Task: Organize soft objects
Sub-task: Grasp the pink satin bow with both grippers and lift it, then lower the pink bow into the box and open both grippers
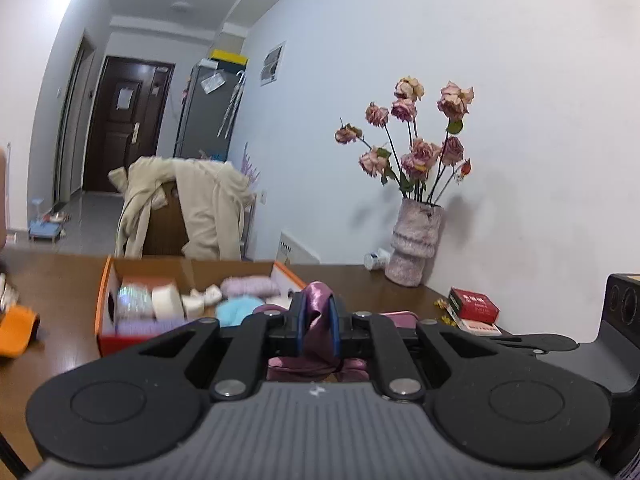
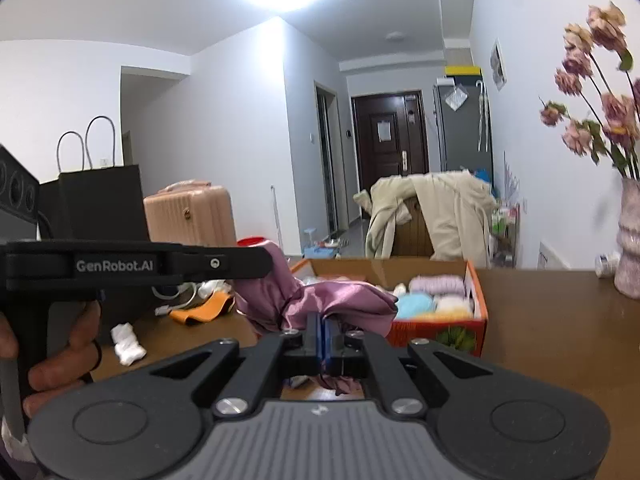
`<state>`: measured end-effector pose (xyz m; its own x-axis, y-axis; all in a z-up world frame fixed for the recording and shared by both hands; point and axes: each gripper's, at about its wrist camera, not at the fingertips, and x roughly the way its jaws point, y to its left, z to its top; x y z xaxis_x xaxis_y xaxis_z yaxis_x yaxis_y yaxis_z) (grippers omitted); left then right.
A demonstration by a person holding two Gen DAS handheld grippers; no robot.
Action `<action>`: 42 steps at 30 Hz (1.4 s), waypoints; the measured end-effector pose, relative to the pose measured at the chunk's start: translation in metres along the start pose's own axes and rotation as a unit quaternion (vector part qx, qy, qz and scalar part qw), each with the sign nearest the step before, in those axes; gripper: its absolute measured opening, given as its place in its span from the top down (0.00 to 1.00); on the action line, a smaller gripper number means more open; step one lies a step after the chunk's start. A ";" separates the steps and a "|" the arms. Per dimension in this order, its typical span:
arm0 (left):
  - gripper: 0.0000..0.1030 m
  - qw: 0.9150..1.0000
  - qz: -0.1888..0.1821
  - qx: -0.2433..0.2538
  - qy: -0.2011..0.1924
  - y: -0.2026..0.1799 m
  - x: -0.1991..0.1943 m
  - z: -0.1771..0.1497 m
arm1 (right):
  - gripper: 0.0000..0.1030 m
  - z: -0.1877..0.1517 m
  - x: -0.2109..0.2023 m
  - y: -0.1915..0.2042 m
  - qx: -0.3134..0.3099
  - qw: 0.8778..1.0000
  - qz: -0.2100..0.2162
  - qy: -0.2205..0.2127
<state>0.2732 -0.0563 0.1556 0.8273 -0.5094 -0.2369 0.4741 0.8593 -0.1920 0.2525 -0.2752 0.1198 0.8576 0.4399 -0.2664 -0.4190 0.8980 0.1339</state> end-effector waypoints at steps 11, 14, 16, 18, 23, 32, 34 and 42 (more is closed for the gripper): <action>0.88 0.998 0.014 -0.030 0.047 0.086 0.141 0.043 | 0.98 0.044 0.151 -0.055 0.033 0.998 -0.014 0.045; 0.86 0.996 0.026 -0.053 0.070 0.114 0.181 0.030 | 0.98 0.035 0.199 -0.067 0.048 0.995 -0.020 0.082; 0.85 0.992 0.041 -0.084 0.079 0.134 0.205 0.017 | 0.98 0.023 0.229 -0.073 0.060 0.992 -0.030 0.109; 0.77 0.988 0.051 -0.094 0.108 0.145 0.225 0.002 | 0.97 0.009 0.254 -0.076 0.067 0.987 -0.046 0.140; 0.68 0.984 0.076 -0.073 0.143 0.154 0.238 -0.025 | 0.94 -0.007 0.271 -0.076 0.071 0.981 -0.037 0.174; 0.54 0.984 0.075 -0.065 0.146 0.150 0.224 -0.029 | 0.75 -0.008 0.261 -0.067 0.047 0.983 -0.030 0.176; 0.44 0.988 0.064 -0.052 0.131 0.141 0.208 -0.025 | 0.61 -0.001 0.253 -0.068 0.052 0.984 -0.027 0.169; 0.35 0.991 0.099 -0.030 0.085 0.119 0.141 0.018 | 0.28 0.050 0.180 -0.069 0.021 0.993 -0.068 0.094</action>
<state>0.4515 -0.0250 0.1166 0.8373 -0.3356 -0.4316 0.2842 0.9416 -0.1809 0.4508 -0.2580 0.1107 0.8325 0.3112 -0.4583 -0.2872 0.9499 0.1231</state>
